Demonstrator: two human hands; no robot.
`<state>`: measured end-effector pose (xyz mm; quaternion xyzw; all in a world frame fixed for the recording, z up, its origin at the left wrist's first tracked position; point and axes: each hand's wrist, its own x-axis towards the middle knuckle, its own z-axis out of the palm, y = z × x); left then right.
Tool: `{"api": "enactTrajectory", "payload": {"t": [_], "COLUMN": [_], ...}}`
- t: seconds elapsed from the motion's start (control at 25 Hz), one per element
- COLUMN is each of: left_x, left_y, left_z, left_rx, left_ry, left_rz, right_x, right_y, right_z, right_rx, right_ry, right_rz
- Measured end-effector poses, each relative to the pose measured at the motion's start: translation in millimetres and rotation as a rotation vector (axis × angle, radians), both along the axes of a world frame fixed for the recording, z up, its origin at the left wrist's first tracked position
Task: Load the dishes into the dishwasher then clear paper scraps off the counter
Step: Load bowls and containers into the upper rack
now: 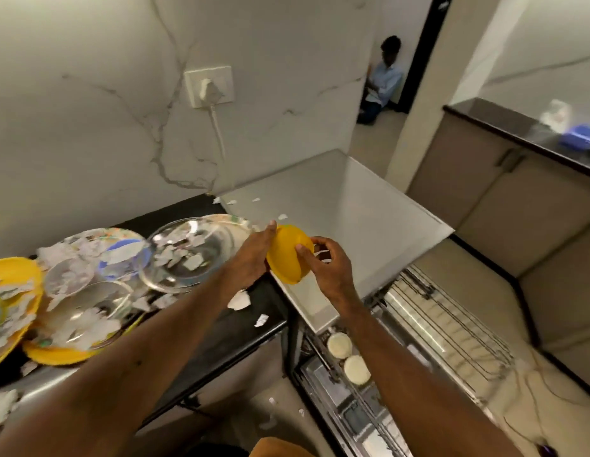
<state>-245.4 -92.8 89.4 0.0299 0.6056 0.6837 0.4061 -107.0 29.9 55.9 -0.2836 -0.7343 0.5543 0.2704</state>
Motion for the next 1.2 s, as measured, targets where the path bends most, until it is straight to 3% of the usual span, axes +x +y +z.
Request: {"api": "enactTrajectory", "payload": {"t": [0.24, 0.6, 0.68, 0.8, 0.88, 1.0, 1.2], "left_x": [67, 143, 154, 144, 131, 127, 120], "left_y": [110, 213, 232, 250, 255, 261, 303], "left_z": [-29, -61, -72, -97, -112, -111, -105], "left_rx": [-0.039, -0.1, -0.229, -0.583, -0.743, -0.85, -0.955], "left_ry": [0.0, -0.064, 0.122, 0.898, 1.184, 1.238, 1.097], "left_rz": [-0.378, -0.548, -0.598, -0.712, -0.94, -1.178, -1.23], "right_x": [102, 194, 208, 223, 230, 233, 219], "right_y": [99, 188, 206, 225, 237, 247, 269], "right_z": [-25, -55, -66, -86, -100, -125, -166], "right_rx": [0.02, 0.125, 0.127, 0.106, 0.074, 0.059, 0.073], "right_ry": [-0.079, -0.232, -0.271, -0.31, -0.36, -0.477, -0.708], "right_rz": [-0.212, -0.229, -0.227, -0.248, -0.247, -0.217, -0.142]}}
